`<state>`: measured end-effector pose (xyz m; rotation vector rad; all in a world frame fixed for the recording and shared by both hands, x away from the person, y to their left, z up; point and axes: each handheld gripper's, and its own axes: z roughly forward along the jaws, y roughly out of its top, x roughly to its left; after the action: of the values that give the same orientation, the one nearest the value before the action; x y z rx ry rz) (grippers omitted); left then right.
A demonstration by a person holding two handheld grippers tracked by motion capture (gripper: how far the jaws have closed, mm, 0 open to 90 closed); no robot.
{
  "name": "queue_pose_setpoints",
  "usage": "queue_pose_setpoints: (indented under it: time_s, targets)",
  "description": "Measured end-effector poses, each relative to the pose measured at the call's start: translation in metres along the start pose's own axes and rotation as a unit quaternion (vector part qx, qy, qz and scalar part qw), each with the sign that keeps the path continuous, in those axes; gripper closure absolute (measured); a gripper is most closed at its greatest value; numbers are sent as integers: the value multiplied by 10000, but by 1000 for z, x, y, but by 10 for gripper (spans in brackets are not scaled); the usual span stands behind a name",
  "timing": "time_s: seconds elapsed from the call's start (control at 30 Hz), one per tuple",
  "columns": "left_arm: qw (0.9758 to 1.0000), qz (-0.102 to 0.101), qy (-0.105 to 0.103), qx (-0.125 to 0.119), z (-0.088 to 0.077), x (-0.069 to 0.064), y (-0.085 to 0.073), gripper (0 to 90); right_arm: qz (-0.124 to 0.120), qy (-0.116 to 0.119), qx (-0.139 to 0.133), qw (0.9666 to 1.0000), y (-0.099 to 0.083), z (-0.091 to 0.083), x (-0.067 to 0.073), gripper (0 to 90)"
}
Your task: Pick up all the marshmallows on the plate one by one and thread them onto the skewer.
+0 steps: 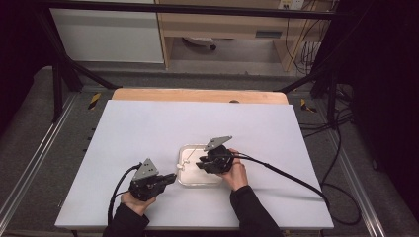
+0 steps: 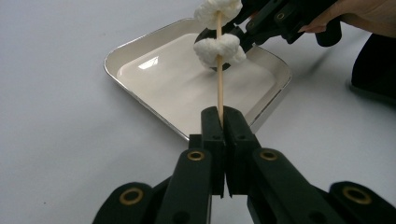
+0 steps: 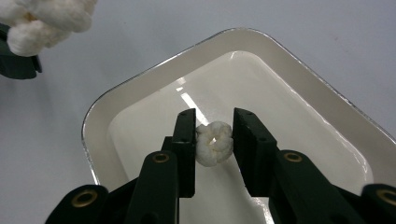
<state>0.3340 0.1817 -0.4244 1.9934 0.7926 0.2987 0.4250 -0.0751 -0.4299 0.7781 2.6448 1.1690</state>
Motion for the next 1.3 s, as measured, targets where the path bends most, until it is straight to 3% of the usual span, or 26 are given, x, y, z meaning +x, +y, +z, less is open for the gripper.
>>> queue_pose_setpoints:
  time_s: [0.53,1.3]
  targets:
    - [10000,31,-35,19,1,-2,0,882,334,192,-348,9987,-12,-34,-3,711]
    - [9999,113,-72,26,2,-6,1,882,716,467,-1188,9892,-16,-92,-4,715]
